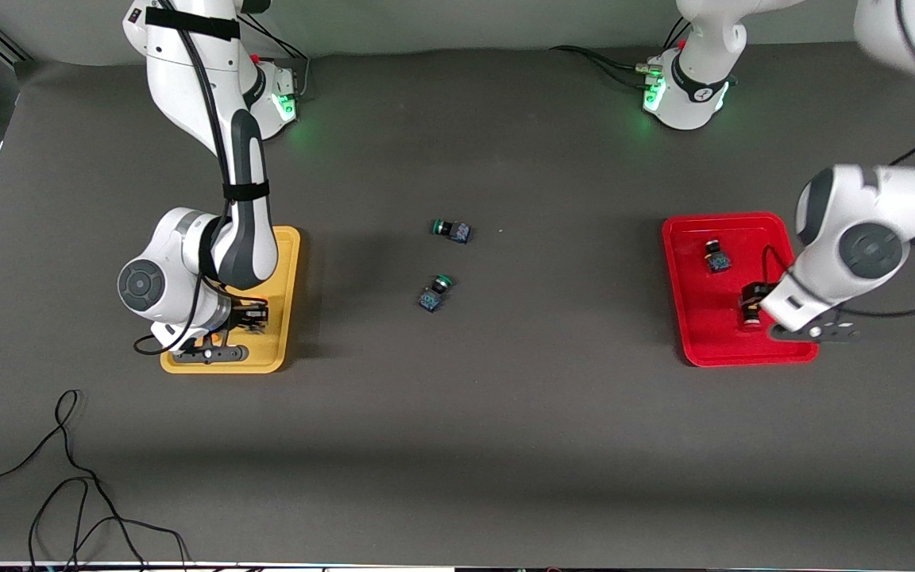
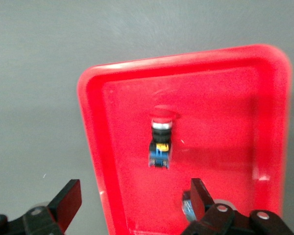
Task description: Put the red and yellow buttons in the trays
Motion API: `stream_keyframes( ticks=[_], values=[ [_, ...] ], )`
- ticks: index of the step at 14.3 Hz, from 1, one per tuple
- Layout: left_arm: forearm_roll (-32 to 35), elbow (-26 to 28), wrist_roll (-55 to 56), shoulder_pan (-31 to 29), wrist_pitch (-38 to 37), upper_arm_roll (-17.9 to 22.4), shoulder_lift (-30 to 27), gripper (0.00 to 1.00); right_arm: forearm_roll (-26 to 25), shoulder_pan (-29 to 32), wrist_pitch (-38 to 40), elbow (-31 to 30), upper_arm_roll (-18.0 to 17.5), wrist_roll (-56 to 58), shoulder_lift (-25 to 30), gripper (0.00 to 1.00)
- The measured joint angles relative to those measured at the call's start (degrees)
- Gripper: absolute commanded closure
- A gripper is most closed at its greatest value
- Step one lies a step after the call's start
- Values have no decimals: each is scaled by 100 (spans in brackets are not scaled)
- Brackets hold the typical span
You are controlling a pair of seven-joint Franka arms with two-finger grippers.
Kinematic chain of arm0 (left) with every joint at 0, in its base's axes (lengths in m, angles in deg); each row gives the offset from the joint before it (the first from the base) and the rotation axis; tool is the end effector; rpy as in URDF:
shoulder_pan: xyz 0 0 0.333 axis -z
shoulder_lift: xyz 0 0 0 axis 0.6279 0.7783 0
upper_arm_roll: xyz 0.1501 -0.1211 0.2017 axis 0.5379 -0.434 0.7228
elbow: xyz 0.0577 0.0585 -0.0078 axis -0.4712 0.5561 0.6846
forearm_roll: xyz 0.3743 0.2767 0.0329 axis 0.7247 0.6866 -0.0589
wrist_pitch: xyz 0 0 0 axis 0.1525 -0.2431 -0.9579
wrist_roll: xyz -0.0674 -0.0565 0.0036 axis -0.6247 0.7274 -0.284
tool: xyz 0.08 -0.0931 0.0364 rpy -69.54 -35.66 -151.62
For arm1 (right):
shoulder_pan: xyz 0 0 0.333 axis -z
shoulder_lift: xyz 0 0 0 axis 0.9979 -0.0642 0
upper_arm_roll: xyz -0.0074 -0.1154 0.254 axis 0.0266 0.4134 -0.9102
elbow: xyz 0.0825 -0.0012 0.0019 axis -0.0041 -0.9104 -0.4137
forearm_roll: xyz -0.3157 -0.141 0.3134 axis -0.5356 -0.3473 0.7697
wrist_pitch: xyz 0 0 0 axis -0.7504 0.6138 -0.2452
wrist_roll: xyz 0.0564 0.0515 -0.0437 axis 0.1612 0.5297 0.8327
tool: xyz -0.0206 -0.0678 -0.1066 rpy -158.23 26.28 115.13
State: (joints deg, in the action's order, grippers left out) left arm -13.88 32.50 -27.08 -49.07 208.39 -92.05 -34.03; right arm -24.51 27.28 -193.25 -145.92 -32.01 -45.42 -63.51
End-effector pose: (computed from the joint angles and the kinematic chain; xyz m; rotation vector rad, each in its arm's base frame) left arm 0.6084 0.0189 0.2315 -2.9248 0.0366 0.1591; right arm 0.6164 0.0361 0.1269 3.1103 0.0066 -0.1889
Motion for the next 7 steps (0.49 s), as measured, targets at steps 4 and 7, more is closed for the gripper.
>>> stream_keyframes(
  ticks=[4,7],
  values=[
    [-471,-299,-13,227,-949,-45,-1215,1,16,-51,312,287,284,-39,140,0],
    [-1139,-1169,-46,299,-1826,-33,-1406,1,16,-392,1095,762,1087,-216,312,0]
  ],
)
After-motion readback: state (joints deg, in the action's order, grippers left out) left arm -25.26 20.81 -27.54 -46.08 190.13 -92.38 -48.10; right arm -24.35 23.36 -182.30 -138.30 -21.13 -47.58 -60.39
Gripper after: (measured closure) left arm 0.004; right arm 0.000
